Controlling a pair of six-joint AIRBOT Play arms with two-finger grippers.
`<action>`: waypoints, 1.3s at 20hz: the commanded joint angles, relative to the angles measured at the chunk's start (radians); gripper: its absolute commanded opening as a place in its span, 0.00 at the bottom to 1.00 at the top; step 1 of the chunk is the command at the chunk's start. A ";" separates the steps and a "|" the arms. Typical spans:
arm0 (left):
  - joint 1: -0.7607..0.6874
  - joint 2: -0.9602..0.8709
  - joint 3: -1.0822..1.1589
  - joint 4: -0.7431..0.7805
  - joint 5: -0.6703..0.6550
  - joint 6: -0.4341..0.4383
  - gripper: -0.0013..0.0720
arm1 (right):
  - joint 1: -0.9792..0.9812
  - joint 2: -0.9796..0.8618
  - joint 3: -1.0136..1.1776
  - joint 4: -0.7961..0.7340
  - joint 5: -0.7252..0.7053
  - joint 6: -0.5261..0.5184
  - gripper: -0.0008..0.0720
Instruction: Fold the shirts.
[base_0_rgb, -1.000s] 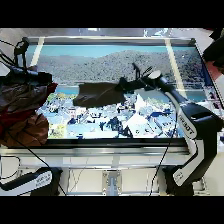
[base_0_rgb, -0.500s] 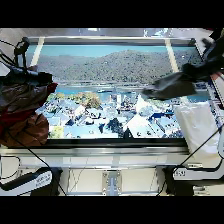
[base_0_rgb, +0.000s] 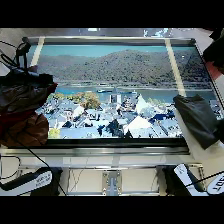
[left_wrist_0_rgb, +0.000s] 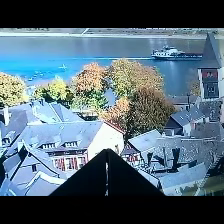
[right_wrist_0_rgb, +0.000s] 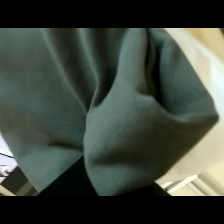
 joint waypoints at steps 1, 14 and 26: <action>-0.001 0.000 0.000 -0.028 -0.013 0.000 0.03 | -0.203 0.130 -0.301 -0.023 -0.192 -0.034 0.08; -0.001 0.000 0.000 -0.112 -0.013 0.000 0.04 | 0.126 0.133 0.253 0.920 -0.026 -0.224 0.13; -0.001 0.000 0.000 -0.113 -0.054 0.000 0.04 | 0.626 0.120 0.269 0.559 -0.024 -0.195 0.04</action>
